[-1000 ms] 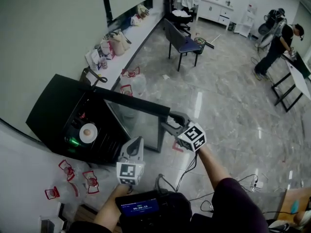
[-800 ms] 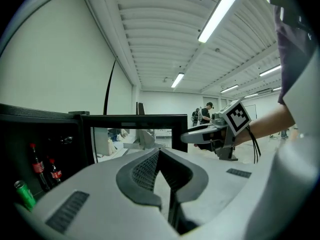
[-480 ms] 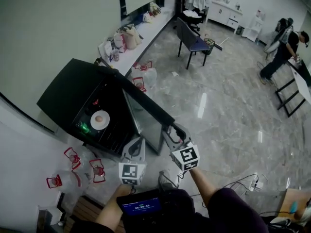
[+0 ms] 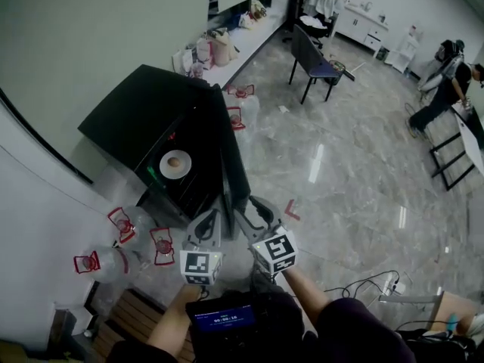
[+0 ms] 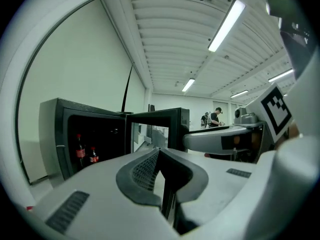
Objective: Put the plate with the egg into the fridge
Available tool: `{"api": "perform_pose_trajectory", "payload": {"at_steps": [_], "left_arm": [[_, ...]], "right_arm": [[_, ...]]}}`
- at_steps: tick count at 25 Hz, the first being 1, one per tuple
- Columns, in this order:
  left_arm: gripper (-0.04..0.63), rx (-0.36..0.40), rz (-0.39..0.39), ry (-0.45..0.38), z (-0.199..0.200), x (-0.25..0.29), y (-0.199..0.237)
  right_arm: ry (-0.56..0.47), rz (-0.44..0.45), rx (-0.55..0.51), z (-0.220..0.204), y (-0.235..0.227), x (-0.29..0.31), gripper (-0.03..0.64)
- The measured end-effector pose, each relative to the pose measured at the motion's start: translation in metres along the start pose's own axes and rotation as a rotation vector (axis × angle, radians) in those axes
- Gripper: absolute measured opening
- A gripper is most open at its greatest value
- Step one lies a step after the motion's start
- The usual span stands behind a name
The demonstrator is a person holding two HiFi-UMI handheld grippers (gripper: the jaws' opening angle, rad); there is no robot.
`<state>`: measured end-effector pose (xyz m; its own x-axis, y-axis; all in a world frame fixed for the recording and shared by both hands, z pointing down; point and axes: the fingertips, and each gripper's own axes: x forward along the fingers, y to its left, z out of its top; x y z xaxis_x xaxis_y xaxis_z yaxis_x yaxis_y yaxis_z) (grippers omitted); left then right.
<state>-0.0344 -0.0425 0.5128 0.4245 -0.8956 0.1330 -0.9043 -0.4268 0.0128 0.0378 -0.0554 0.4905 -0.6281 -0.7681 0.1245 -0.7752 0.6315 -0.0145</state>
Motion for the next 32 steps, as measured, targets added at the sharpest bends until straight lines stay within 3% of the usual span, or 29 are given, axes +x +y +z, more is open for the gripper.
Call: {"api": "perform_pose_trajectory", "payload": {"at_steps": [3,6,17,32], "left_arm": [[0.009,-0.006,0.055,-0.019,0.004,-0.021,0.022],[0.008,-0.008,0.115,-0.029,0.007,-0.036,0.045],[0.008,-0.001,0.238,-0.067,0.025,-0.045,0.078],[0.008,-0.002,0.300,-0.060,0.034,-0.027,0.076]], "right_arm": [[-0.025,0.068,-0.041,0.007,0.032,0.008,0.189],[-0.044,0.081,-0.045,0.018,0.046,0.020,0.012],[-0.087,0.223,-0.093,0.036,0.074,0.058,0.008],[-0.089,0.279,-0.060,0.041,0.056,0.074,0.008]]}}
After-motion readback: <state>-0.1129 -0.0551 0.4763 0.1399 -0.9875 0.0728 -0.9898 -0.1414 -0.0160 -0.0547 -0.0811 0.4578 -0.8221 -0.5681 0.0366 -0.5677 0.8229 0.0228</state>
